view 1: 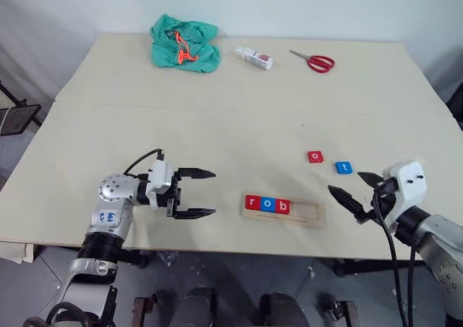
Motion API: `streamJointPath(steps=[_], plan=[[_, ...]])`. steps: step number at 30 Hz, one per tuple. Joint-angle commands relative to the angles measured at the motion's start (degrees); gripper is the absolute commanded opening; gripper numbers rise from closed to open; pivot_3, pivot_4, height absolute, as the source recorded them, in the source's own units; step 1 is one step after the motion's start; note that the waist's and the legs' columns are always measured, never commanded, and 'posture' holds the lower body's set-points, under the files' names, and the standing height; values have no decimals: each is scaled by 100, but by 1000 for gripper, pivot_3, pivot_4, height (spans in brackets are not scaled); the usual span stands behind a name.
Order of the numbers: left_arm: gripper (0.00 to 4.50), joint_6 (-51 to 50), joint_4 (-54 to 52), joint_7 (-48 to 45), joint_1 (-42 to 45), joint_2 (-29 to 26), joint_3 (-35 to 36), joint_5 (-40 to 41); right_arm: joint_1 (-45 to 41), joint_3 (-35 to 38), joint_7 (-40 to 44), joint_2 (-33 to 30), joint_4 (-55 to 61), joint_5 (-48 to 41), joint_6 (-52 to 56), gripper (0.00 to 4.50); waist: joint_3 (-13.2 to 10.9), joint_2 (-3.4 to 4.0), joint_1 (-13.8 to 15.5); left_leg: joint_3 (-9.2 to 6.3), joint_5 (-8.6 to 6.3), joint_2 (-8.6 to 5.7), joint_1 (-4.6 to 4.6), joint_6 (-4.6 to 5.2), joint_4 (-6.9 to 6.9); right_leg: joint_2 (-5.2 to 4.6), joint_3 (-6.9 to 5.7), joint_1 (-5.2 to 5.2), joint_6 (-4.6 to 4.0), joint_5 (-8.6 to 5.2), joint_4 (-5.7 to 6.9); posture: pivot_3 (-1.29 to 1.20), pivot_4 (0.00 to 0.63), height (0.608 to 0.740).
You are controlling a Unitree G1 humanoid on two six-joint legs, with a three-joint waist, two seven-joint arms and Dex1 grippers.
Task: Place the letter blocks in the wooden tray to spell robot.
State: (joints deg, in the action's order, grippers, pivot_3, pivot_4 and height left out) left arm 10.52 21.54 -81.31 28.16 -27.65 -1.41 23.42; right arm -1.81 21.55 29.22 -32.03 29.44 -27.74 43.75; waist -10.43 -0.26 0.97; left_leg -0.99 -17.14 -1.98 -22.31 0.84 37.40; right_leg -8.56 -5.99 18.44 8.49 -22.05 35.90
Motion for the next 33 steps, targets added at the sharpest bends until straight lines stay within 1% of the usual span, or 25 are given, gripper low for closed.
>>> streamJointPath(steps=[1, 7, 15, 22, 27, 30, 33], plan=[[4500, -32, -296, 33, -61, -38, 58, 60, -381, -362, -271, 155, -257, 170, -167, 4471, 1, 1, 0, -1, 0, 0, 0, 0, -1, 0, 0, 1, 0, 0, 1, 0, 150, 740], [4500, -136, -535, 129, -198, -68, 98, 74, -1114, -937, -609, 434, -1111, 649, -534, 4471, 0, 1, -9, -1, 0, -4, -1, 0, -3, -2, 2, 4, 0, 0, 3, 0, 150, 740], [4500, -317, -1020, 360, -524, -132, 173, 102, -1891, -1385, -1004, 688, -2548, 1371, -1220, 4471, 1, 1, -71, -2, 0, -3, 0, 0, -6, -2, 2, 6, 0, 0, 6, 0, 150, 740], [4500, -375, -1160, 478, -595, -129, 184, 93, -2426, -1499, -986, 901, -3534, 1562, -1556, 4471, 1, 2, -127, -2, 1, -2, 0, -1, -9, -2, 2, 9, 0, 0, 8, 0, 150, 740], [4500, -366, -1209, 550, -631, -116, 185, 91, -2551, -1536, -964, 1058, -3849, 1594, -1534, 4471, 1, 2, -125, -3, 1, -3, 0, -1, -10, -2, 1, 10, 0, 0, 8, 0, 150, 740], [4500, -359, -1223, 573, -648, -121, 185, 94, -2459, -1549, -987, 1091, -3727, 1625, -1425, 3911, 1, 3, -126, -4, 1, -2, 1, -1, -9, -2, 2, 9, 0, 0, 8, 0, 150, 740], [4500, -343, -1196, 585, -639, -120, 184, 90, -2371, -1524, -1041, 1119, -3543, 1624, -1336, 2937, 2, 3, -114, -4, 1, -3, 1, -1, -9, -2, 2, 9, 0, 0, 9, 0, 150, 740]])
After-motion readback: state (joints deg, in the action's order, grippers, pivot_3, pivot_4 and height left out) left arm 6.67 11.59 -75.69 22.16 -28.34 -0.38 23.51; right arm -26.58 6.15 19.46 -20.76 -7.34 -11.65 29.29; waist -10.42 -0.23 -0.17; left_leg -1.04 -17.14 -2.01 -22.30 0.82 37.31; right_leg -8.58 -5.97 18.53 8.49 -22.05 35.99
